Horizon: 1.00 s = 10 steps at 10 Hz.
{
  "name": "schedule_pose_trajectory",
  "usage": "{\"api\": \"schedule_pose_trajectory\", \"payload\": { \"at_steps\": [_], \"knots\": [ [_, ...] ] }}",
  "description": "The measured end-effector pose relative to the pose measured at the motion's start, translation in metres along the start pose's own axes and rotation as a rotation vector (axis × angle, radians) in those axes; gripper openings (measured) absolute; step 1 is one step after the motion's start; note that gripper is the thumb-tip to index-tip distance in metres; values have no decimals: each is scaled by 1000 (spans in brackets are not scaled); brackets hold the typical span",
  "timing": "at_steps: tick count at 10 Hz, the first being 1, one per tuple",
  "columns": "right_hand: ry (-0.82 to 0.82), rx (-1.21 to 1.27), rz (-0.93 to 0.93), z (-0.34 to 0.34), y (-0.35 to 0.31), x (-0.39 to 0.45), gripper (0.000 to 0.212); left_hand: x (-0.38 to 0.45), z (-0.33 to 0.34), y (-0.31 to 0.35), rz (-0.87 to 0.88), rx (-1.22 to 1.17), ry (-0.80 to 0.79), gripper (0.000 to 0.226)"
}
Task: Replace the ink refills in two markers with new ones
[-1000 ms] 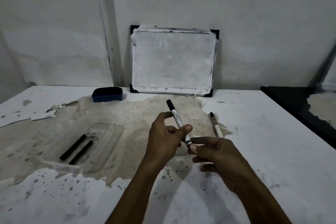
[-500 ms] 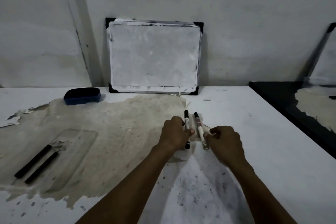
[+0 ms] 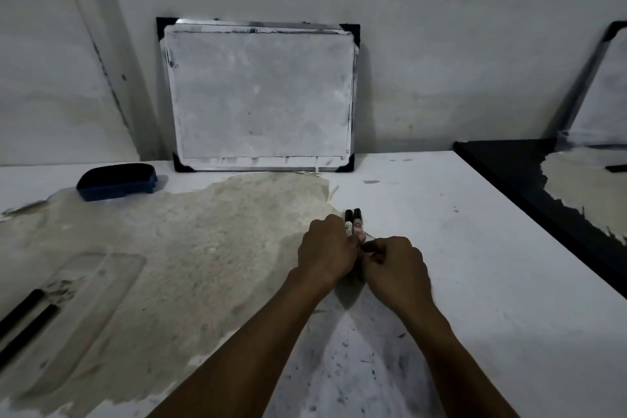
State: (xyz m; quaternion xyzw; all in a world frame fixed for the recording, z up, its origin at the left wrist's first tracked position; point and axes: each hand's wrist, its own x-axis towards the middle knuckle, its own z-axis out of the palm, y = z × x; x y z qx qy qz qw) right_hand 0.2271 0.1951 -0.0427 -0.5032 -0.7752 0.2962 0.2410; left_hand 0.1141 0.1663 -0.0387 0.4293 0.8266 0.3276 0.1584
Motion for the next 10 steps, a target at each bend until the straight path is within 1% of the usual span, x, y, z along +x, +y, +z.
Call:
{"api": "schedule_pose_trajectory", "payload": {
  "at_steps": [2,3,4,6,8,9,10],
  "knots": [
    [-33,1,-2,-1,1,1,24,-9,-2,6,-22,199,15,50],
    [-33,7,-2,-1,0,2,22,-13,-4,10,-44,256,-11,47],
    [-32,-1,-10,-2,-2,3,22,-16,-5,14,-64,254,-55,46],
    [-32,11,-32,-5,-4,2,23,-19,-5,18,-49,193,-124,40],
    [-51,12,-49,-7,-3,2,25,-19,-8,16,-67,162,-172,46],
    [-64,31,-41,-9,-4,0,23,-20,-13,14,-67,171,-192,45],
    [-41,72,-29,-13,-6,-4,24,-21,-23,9,-41,102,-202,45]
  ]
}}
